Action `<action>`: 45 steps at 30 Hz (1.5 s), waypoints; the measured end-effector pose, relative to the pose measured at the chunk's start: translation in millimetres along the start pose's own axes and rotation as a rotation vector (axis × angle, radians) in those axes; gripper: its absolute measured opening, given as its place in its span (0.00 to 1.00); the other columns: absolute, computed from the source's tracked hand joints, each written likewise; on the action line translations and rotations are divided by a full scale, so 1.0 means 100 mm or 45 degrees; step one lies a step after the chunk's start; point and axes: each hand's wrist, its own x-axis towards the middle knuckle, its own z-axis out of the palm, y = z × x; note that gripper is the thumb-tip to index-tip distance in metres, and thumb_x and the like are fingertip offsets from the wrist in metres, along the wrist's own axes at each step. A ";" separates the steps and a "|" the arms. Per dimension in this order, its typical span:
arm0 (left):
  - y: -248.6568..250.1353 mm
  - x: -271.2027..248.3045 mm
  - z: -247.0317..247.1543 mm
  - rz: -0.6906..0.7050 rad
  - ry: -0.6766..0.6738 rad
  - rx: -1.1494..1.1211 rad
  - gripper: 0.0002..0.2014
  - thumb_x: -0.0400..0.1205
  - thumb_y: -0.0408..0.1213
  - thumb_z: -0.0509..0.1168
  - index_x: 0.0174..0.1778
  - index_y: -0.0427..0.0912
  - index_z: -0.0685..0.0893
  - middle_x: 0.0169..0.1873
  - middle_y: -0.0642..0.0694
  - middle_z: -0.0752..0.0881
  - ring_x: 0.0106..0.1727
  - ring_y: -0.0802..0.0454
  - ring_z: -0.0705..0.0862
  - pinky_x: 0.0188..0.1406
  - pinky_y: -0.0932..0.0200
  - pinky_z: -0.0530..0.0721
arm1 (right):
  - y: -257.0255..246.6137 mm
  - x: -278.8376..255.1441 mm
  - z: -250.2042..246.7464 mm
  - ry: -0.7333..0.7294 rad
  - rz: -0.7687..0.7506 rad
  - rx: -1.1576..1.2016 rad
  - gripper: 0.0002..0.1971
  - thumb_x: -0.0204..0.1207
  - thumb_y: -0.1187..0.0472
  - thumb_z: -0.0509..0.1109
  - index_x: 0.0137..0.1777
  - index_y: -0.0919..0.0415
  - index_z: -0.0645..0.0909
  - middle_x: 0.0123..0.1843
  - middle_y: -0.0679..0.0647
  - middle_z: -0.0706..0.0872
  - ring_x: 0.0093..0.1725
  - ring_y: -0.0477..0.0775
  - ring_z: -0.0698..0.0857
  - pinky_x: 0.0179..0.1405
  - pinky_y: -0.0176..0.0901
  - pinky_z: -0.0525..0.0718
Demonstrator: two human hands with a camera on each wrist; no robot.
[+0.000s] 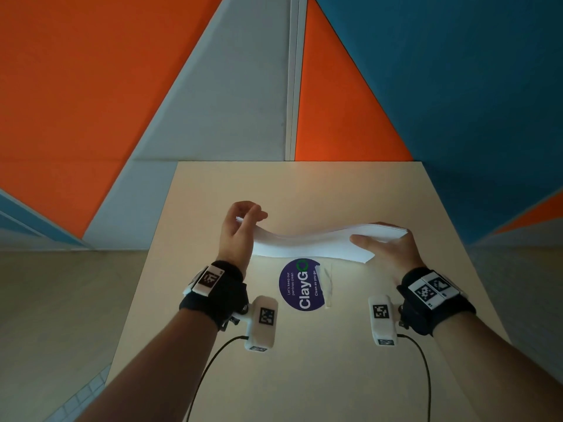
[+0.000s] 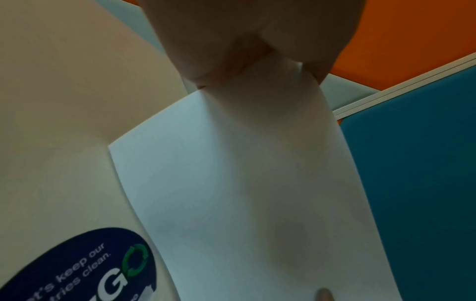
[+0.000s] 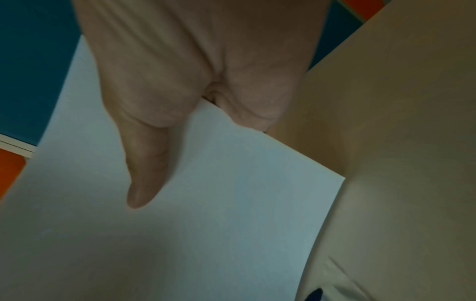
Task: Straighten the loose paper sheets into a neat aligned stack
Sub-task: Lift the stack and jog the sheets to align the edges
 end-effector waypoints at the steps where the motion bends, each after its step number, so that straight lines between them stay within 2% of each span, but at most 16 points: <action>1: 0.01 0.00 0.00 0.036 0.000 0.009 0.08 0.78 0.47 0.63 0.44 0.47 0.82 0.36 0.54 0.89 0.48 0.52 0.82 0.53 0.54 0.76 | -0.01 0.00 0.00 0.000 -0.011 0.007 0.16 0.61 0.61 0.86 0.49 0.62 0.90 0.49 0.57 0.94 0.51 0.59 0.92 0.55 0.55 0.86; 4: 0.00 -0.03 0.01 0.076 0.059 0.010 0.16 0.85 0.51 0.58 0.45 0.41 0.81 0.37 0.55 0.86 0.41 0.59 0.81 0.46 0.61 0.77 | 0.00 -0.01 -0.01 0.015 -0.011 0.031 0.15 0.62 0.60 0.86 0.48 0.61 0.91 0.46 0.54 0.94 0.47 0.53 0.93 0.52 0.52 0.87; 7: -0.05 -0.08 0.01 0.050 0.034 0.022 0.13 0.86 0.49 0.58 0.41 0.47 0.79 0.38 0.57 0.81 0.39 0.66 0.80 0.50 0.61 0.76 | 0.07 -0.02 0.00 0.051 0.024 0.017 0.13 0.63 0.62 0.85 0.48 0.60 0.90 0.45 0.50 0.94 0.44 0.45 0.93 0.52 0.46 0.88; 11: -0.04 -0.09 0.01 0.021 -0.010 -0.020 0.10 0.81 0.51 0.62 0.41 0.49 0.80 0.40 0.49 0.85 0.45 0.50 0.82 0.52 0.48 0.79 | 0.06 -0.03 0.03 0.060 0.050 0.018 0.07 0.67 0.64 0.83 0.41 0.57 0.88 0.41 0.49 0.92 0.41 0.45 0.92 0.41 0.35 0.85; 14: 0.01 -0.07 0.01 0.041 0.004 -0.054 0.13 0.82 0.52 0.60 0.43 0.46 0.81 0.39 0.49 0.85 0.44 0.51 0.83 0.49 0.51 0.79 | 0.04 -0.02 0.01 0.063 0.021 0.030 0.07 0.67 0.65 0.82 0.37 0.55 0.86 0.36 0.45 0.91 0.33 0.33 0.90 0.33 0.25 0.81; 15: 0.02 -0.07 0.00 0.047 0.004 -0.061 0.13 0.83 0.50 0.59 0.45 0.44 0.81 0.40 0.49 0.85 0.45 0.51 0.83 0.49 0.53 0.78 | 0.03 -0.02 0.00 0.053 0.020 0.028 0.06 0.66 0.64 0.83 0.39 0.58 0.88 0.37 0.47 0.92 0.36 0.35 0.91 0.36 0.26 0.84; 18: -0.01 -0.08 -0.02 -0.003 0.033 -0.062 0.12 0.78 0.52 0.60 0.43 0.48 0.82 0.42 0.51 0.84 0.49 0.51 0.80 0.55 0.53 0.75 | 0.11 -0.02 -0.02 0.021 0.064 0.009 0.17 0.61 0.61 0.87 0.50 0.60 0.91 0.46 0.50 0.95 0.47 0.48 0.93 0.48 0.46 0.90; 21: -0.01 -0.08 0.00 -0.073 0.029 -0.041 0.11 0.75 0.55 0.61 0.42 0.53 0.82 0.47 0.50 0.84 0.55 0.49 0.80 0.65 0.48 0.74 | 0.15 -0.01 -0.01 0.014 0.077 -0.022 0.18 0.60 0.60 0.87 0.51 0.57 0.90 0.46 0.49 0.95 0.48 0.49 0.93 0.47 0.50 0.90; 24: 0.04 -0.04 0.03 -0.060 0.036 -0.050 0.11 0.76 0.50 0.60 0.43 0.48 0.82 0.46 0.48 0.84 0.53 0.49 0.80 0.61 0.49 0.75 | 0.11 0.02 0.01 0.046 0.084 -0.023 0.15 0.61 0.60 0.86 0.47 0.58 0.91 0.43 0.49 0.95 0.46 0.51 0.93 0.48 0.51 0.89; 26: 0.05 -0.01 0.03 -0.050 0.040 -0.061 0.12 0.76 0.49 0.60 0.43 0.45 0.82 0.43 0.48 0.83 0.50 0.48 0.79 0.56 0.51 0.74 | 0.11 0.03 0.00 0.036 0.080 -0.033 0.10 0.63 0.63 0.85 0.44 0.57 0.91 0.41 0.47 0.95 0.42 0.46 0.93 0.48 0.48 0.89; 29: -0.01 0.00 0.02 -0.095 0.026 -0.055 0.12 0.74 0.56 0.61 0.36 0.52 0.79 0.40 0.51 0.80 0.50 0.48 0.76 0.56 0.50 0.71 | 0.14 0.01 -0.01 0.040 0.123 -0.069 0.15 0.60 0.57 0.87 0.46 0.57 0.91 0.42 0.46 0.94 0.42 0.45 0.92 0.46 0.43 0.89; 34: 0.03 0.04 0.04 -0.137 0.043 -0.010 0.08 0.78 0.51 0.60 0.36 0.54 0.78 0.42 0.52 0.80 0.51 0.50 0.77 0.57 0.51 0.73 | 0.10 -0.01 0.03 0.020 0.086 -0.074 0.07 0.66 0.63 0.83 0.39 0.52 0.89 0.37 0.40 0.91 0.37 0.37 0.89 0.36 0.31 0.83; 38: 0.06 0.08 0.06 -0.095 0.037 -0.010 0.10 0.81 0.50 0.58 0.41 0.48 0.79 0.42 0.53 0.80 0.51 0.52 0.76 0.53 0.56 0.72 | 0.10 0.00 0.00 0.040 0.077 -0.066 0.11 0.64 0.62 0.85 0.45 0.54 0.90 0.42 0.43 0.93 0.41 0.38 0.92 0.46 0.37 0.86; 41: 0.01 0.08 0.06 -0.109 0.041 0.013 0.11 0.83 0.50 0.57 0.42 0.49 0.79 0.44 0.52 0.82 0.51 0.53 0.77 0.54 0.55 0.72 | 0.11 -0.02 -0.01 0.008 0.128 -0.135 0.12 0.63 0.57 0.86 0.45 0.53 0.89 0.42 0.44 0.92 0.41 0.40 0.90 0.35 0.30 0.85; 43: 0.01 0.09 0.06 -0.131 0.042 0.037 0.11 0.85 0.49 0.56 0.42 0.50 0.79 0.42 0.55 0.81 0.48 0.58 0.78 0.56 0.55 0.70 | 0.08 -0.02 0.00 -0.026 0.106 -0.166 0.07 0.68 0.60 0.83 0.41 0.52 0.87 0.41 0.43 0.90 0.40 0.35 0.87 0.32 0.24 0.81; 45: 0.06 0.10 0.07 -0.164 0.018 0.054 0.10 0.86 0.49 0.55 0.41 0.56 0.78 0.43 0.60 0.80 0.47 0.68 0.76 0.57 0.57 0.67 | 0.06 -0.02 0.01 -0.032 0.061 -0.164 0.08 0.70 0.64 0.80 0.45 0.53 0.87 0.43 0.42 0.89 0.41 0.32 0.86 0.35 0.22 0.81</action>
